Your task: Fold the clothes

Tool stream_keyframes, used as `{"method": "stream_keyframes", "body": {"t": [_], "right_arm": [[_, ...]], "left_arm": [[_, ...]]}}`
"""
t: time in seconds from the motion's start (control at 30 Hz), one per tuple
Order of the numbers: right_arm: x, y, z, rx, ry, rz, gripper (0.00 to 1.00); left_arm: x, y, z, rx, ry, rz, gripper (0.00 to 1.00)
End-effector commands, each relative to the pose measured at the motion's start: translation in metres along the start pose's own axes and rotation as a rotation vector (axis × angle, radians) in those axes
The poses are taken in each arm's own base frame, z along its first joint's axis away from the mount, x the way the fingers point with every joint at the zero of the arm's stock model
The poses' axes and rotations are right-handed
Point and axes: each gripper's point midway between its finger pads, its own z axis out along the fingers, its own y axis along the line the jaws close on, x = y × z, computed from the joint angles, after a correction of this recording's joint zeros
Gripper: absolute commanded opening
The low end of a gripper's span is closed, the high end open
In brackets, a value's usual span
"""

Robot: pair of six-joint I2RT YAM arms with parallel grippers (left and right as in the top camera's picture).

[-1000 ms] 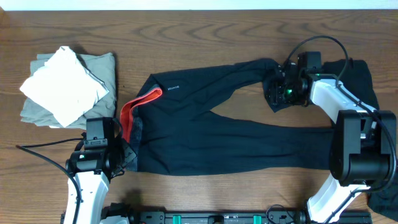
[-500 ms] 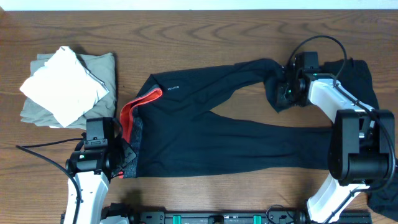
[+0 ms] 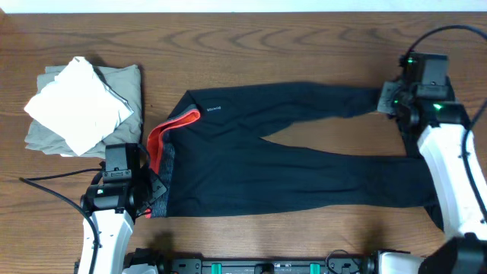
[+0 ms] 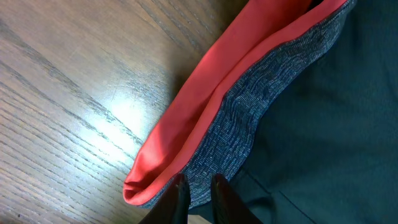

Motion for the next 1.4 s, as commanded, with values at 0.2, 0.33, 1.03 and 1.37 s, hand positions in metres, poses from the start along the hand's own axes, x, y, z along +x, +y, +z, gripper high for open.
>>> {"method": "stream_keyframes", "body": {"t": [0.2, 0.33, 1.03, 1.37], "right_arm": [[-0.01, -0.04, 0.002, 0.112, -0.031, 0.063, 0.01], [-0.019, -0.06, 0.0, 0.192, -0.071, 0.073, 0.01], [0.046, -0.045, 0.033, 0.052, 0.222, 0.099, 0.52], [0.058, -0.041, 0.031, 0.032, 0.273, 0.117, 0.52]], "left_arm": [[-0.005, 0.0, -0.003, -0.005, -0.017, 0.001, 0.16], [-0.005, 0.001, -0.003, -0.005, -0.017, 0.001, 0.16], [-0.017, -0.069, -0.015, 0.334, -0.065, 0.221, 0.4], [-0.047, -0.152, -0.021, 0.438, -0.346, 0.536, 0.46]]}}
